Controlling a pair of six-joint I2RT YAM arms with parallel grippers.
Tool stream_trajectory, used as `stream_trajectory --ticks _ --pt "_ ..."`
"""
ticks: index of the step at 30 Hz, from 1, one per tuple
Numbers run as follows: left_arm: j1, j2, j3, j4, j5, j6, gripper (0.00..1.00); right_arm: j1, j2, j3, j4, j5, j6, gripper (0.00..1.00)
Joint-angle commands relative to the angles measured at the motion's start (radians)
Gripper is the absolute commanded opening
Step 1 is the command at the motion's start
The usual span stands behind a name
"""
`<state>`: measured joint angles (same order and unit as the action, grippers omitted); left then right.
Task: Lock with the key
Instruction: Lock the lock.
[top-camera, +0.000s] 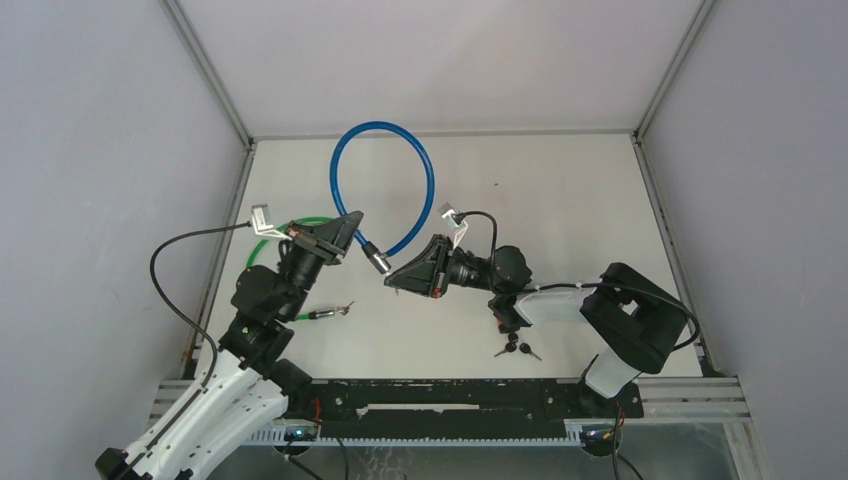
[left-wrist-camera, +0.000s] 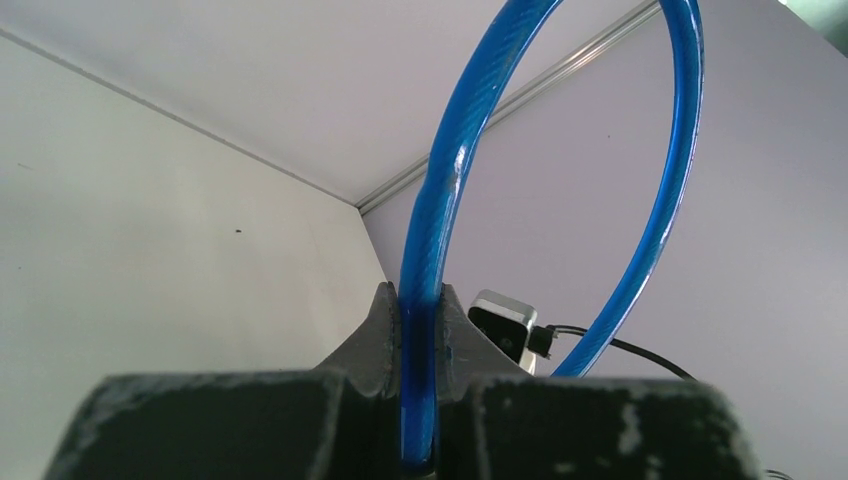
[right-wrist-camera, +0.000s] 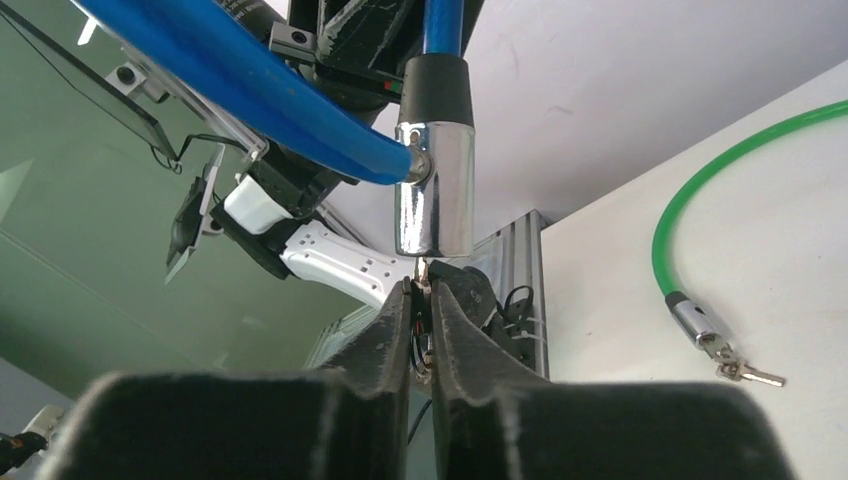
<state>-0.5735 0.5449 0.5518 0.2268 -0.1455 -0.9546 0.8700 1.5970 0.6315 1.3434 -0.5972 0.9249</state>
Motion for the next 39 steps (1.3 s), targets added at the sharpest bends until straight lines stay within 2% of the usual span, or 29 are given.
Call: stream_trajectory --ticks 1,3,7,9,14,17,27,34,39 --pt "0.002 -0.021 -0.006 0.090 0.005 -0.027 0.00 -0.005 0.012 0.033 0.064 -0.015 0.025 0.08" --pt "0.002 -0.021 -0.003 0.089 0.005 -0.027 0.00 -0.006 0.012 0.033 0.056 -0.008 0.024 0.00" --pt "0.002 -0.019 0.000 0.080 0.003 -0.028 0.00 -0.003 -0.016 0.033 -0.022 0.029 -0.029 0.00" --pt "0.002 -0.020 0.002 0.070 0.000 -0.029 0.00 0.011 -0.060 0.033 -0.130 0.081 -0.105 0.00" --pt "0.002 -0.026 0.007 0.040 -0.013 -0.034 0.00 0.115 -0.215 0.054 -0.493 0.387 -0.453 0.00" --pt "0.001 -0.028 0.010 0.030 -0.020 -0.036 0.00 0.178 -0.254 0.085 -0.611 0.561 -0.605 0.00" --pt "0.002 -0.026 0.012 0.019 -0.028 -0.048 0.00 0.352 -0.219 0.131 -0.631 1.016 -0.991 0.00" --pt "0.002 -0.029 0.010 0.020 -0.033 -0.054 0.00 0.383 -0.190 0.132 -0.594 1.081 -1.107 0.00" --pt "0.002 -0.033 0.002 0.033 -0.042 -0.053 0.00 0.384 -0.206 0.107 -0.586 1.004 -1.093 0.00"
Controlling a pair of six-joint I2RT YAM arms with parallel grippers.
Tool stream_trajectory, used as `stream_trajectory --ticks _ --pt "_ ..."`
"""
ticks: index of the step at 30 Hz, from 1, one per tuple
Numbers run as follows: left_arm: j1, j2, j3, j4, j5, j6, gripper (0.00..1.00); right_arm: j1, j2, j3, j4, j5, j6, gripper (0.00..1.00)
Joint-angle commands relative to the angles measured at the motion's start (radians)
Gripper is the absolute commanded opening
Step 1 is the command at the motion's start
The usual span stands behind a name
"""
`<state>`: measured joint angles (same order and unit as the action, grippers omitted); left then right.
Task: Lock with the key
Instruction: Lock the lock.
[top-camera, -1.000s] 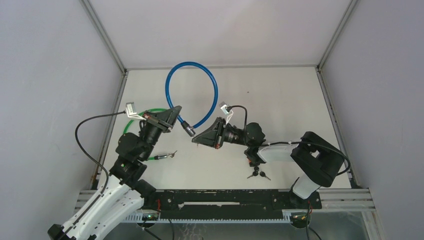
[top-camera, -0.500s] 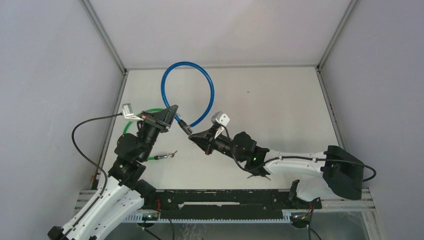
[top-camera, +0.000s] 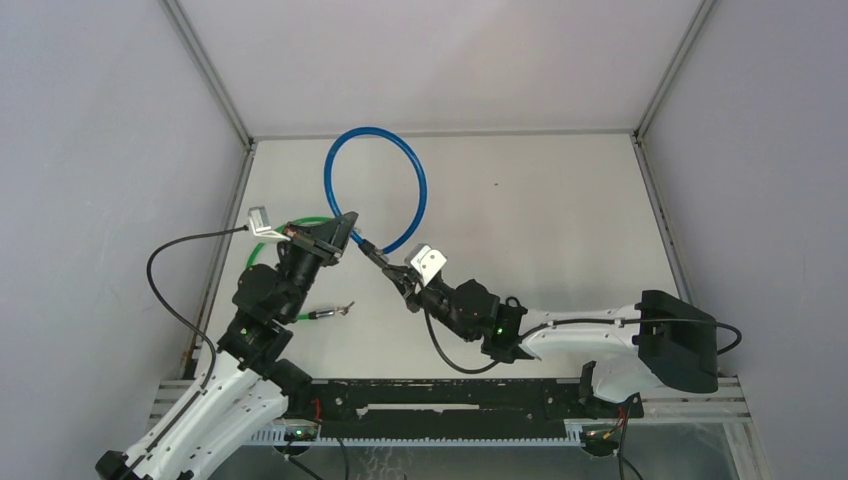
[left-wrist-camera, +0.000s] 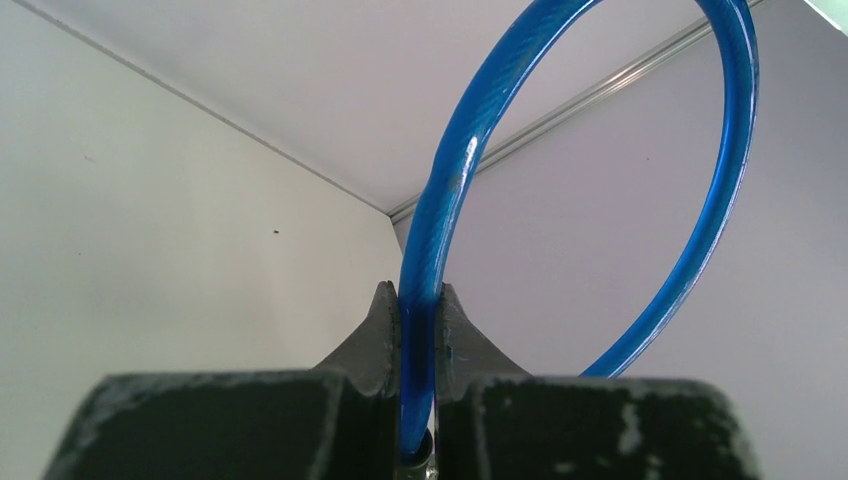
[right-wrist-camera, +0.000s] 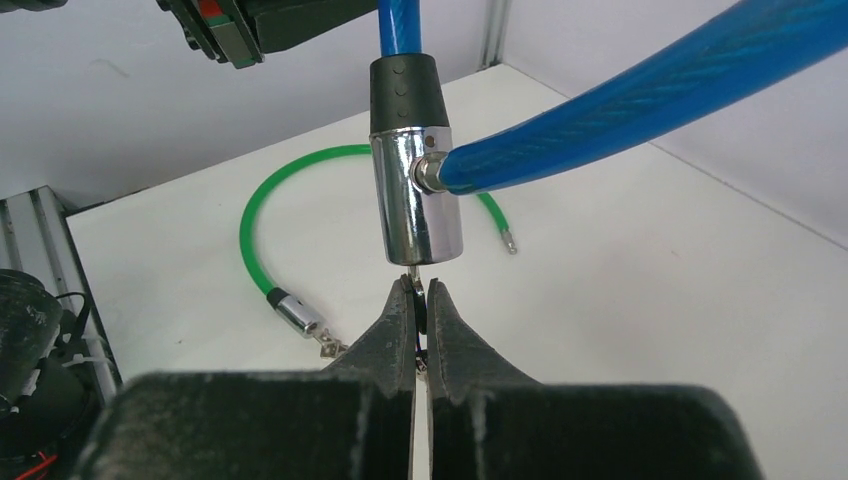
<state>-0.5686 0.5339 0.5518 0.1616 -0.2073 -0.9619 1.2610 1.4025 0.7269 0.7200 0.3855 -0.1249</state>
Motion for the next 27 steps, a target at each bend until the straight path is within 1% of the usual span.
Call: stream_trajectory --ticks 1,3,5,8,15,20,23,27 --pt "-0.002 -0.024 0.000 0.103 0.017 -0.046 0.00 -0.011 -0.023 0.000 0.040 -0.014 -0.025 0.00" --pt "-0.002 -0.025 -0.006 0.123 0.009 -0.046 0.00 -0.024 -0.046 -0.023 0.032 -0.093 0.026 0.00" --pt "-0.001 -0.025 -0.006 0.133 0.000 -0.046 0.00 -0.034 -0.063 -0.046 0.028 -0.139 0.072 0.00" --pt "0.000 -0.017 -0.006 0.151 0.003 -0.049 0.00 -0.041 -0.071 -0.062 0.024 -0.170 0.116 0.00" --pt "0.001 -0.012 -0.005 0.150 0.008 -0.050 0.00 -0.054 -0.067 -0.068 0.035 -0.201 0.143 0.00" --pt "0.005 -0.020 -0.004 0.148 -0.003 -0.046 0.00 -0.062 -0.074 -0.073 0.011 -0.237 0.165 0.00" --pt "0.008 -0.007 -0.004 0.165 -0.010 -0.046 0.00 -0.071 -0.088 -0.111 -0.006 -0.309 0.221 0.00" --pt "0.013 0.027 0.001 0.209 -0.003 -0.040 0.00 -0.059 -0.107 -0.200 -0.011 -0.338 0.300 0.00"
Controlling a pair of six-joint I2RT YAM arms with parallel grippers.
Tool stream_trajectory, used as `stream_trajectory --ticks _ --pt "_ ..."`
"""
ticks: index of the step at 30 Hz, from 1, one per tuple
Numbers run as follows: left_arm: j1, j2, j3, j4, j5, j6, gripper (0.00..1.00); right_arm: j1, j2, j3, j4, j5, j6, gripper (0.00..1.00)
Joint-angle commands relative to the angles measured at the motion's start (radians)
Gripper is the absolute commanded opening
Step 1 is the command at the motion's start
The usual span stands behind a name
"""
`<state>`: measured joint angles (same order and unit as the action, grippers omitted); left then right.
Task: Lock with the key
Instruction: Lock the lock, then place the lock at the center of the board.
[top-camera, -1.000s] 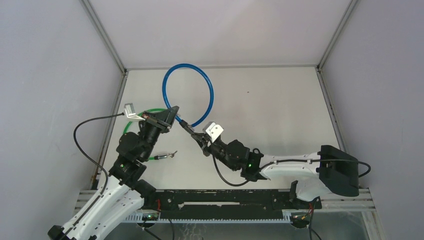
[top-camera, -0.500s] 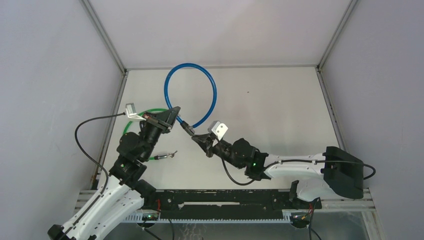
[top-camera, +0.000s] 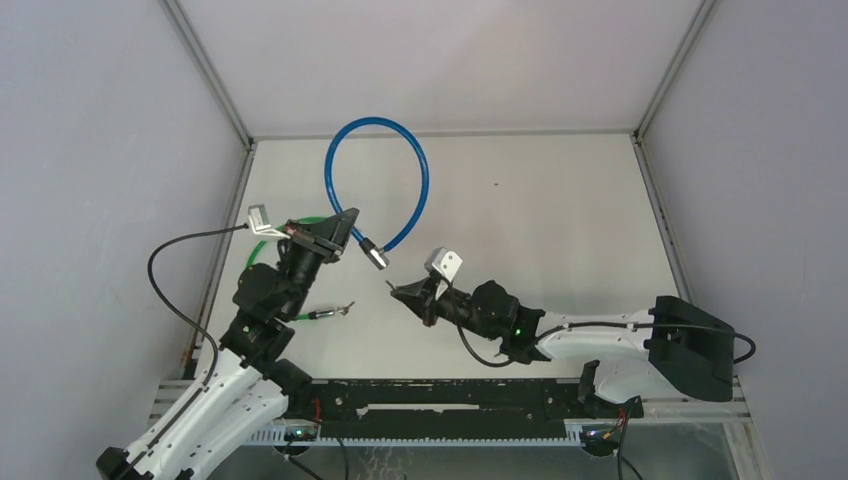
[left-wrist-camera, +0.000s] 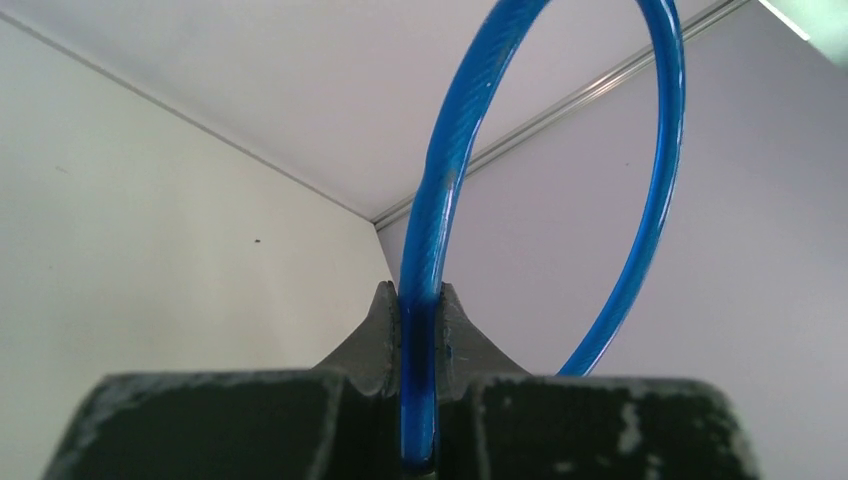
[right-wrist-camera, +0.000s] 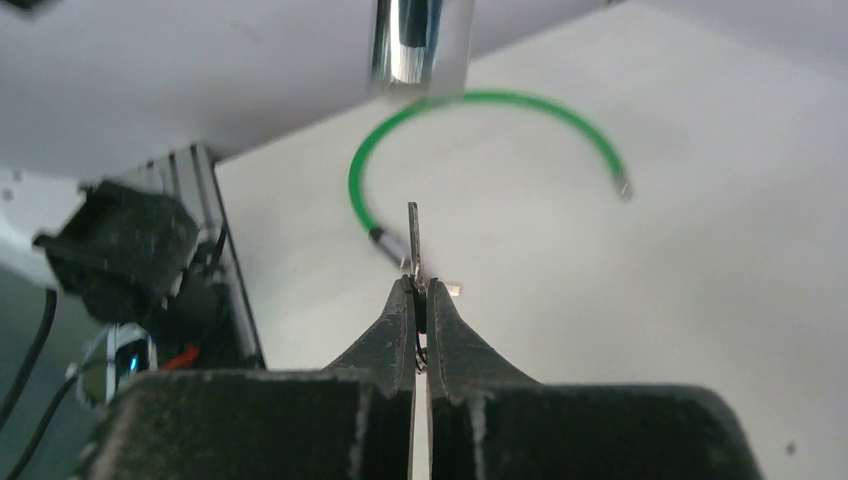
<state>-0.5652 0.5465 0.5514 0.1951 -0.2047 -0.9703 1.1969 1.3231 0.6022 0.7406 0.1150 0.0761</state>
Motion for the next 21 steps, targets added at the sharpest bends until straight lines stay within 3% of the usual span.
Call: stream_trajectory --ticks 1,5,8,12,14,21 --pt "0.011 0.025 0.005 0.185 -0.002 -0.030 0.00 0.008 -0.035 -0.097 -0.030 -0.072 0.119 0.00" --pt "0.020 0.078 0.043 0.188 0.024 -0.014 0.00 0.008 -0.134 -0.154 -0.115 -0.007 0.186 0.00" --pt "0.021 0.172 0.141 0.071 0.039 0.033 0.00 -0.062 -0.278 -0.184 -0.265 0.025 0.226 0.00" --pt "0.022 0.353 0.265 -0.044 0.050 0.071 0.00 -0.241 -0.544 -0.211 -0.505 0.057 0.255 0.00" --pt "0.022 0.483 0.306 -0.016 0.073 0.083 0.00 -0.336 -0.671 -0.200 -0.598 0.051 0.255 0.00" --pt "0.025 0.932 0.553 0.088 0.241 0.120 0.00 -0.676 -0.722 -0.062 -0.814 -0.016 0.302 0.00"
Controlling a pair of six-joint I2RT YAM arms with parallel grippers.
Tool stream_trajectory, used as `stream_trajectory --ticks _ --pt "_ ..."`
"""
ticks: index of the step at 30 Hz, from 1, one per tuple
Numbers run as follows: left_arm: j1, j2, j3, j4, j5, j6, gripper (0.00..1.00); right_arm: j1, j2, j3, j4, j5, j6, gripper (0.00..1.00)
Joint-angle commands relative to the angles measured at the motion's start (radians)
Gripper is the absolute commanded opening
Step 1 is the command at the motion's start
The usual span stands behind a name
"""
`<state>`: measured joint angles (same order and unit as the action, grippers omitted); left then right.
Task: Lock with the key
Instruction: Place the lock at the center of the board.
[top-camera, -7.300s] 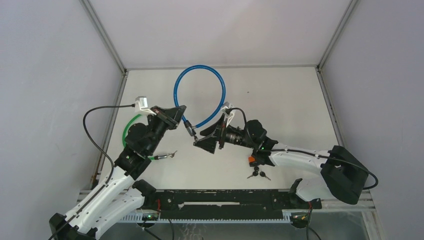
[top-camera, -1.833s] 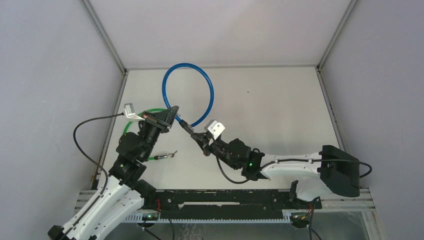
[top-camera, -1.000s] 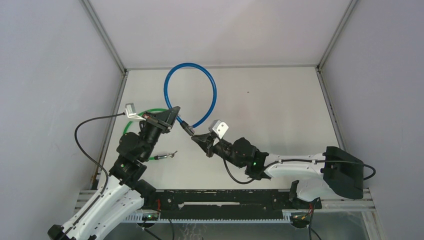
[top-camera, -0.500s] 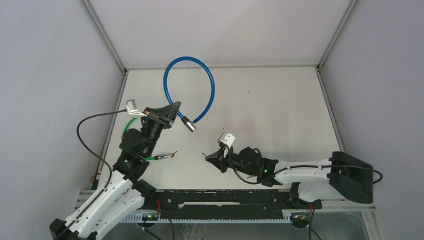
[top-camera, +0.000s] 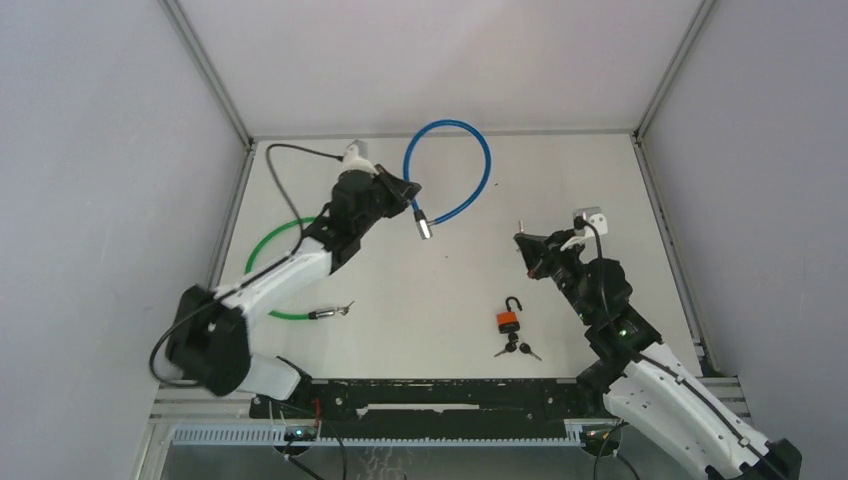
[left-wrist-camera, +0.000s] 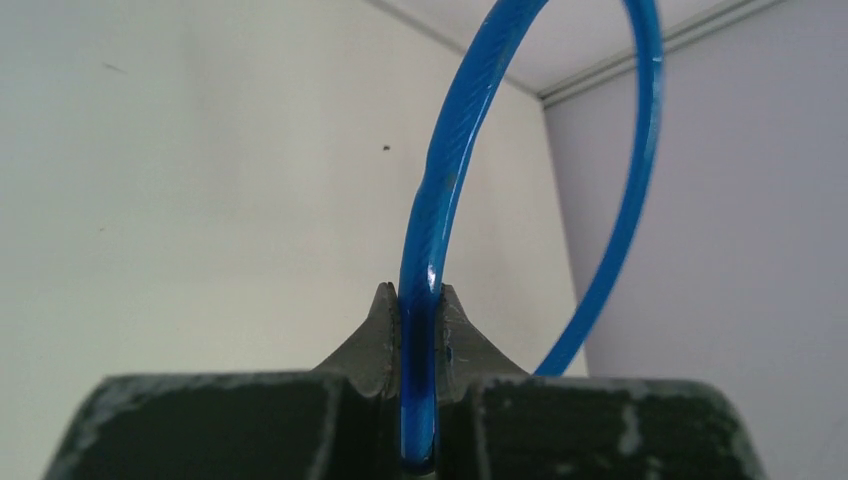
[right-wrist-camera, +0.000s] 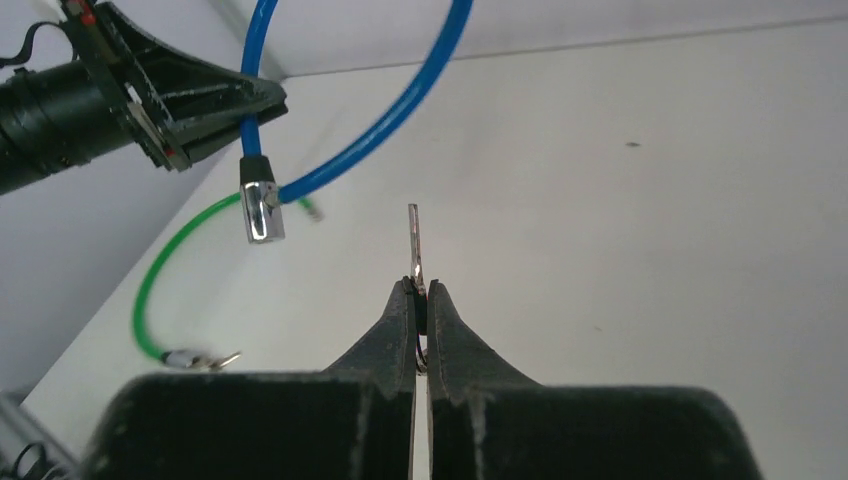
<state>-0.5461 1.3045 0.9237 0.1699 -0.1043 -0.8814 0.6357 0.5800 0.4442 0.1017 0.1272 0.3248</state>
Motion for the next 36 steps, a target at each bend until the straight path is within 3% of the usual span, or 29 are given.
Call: stream_trajectory --ticks 1,4,9,21,36 --pt "0.006 0.235 0.226 0.124 0.168 0.022 0.00 -0.156 0.033 0.118 -0.200 -0.022 0.064 0.00" --pt "-0.003 0.411 0.371 0.146 0.248 -0.009 0.00 -0.295 0.065 0.166 -0.257 -0.047 0.109 0.00" --pt "-0.055 0.683 0.652 0.065 0.264 -0.021 0.00 -0.521 0.119 0.201 -0.300 -0.147 0.156 0.00" --pt "-0.196 1.215 1.363 -0.262 0.262 -0.023 0.00 -0.728 0.247 0.239 -0.264 -0.141 0.264 0.00" --pt "-0.290 1.348 1.390 -0.290 0.290 -0.056 0.00 -0.800 0.549 0.344 -0.231 -0.136 0.297 0.00"
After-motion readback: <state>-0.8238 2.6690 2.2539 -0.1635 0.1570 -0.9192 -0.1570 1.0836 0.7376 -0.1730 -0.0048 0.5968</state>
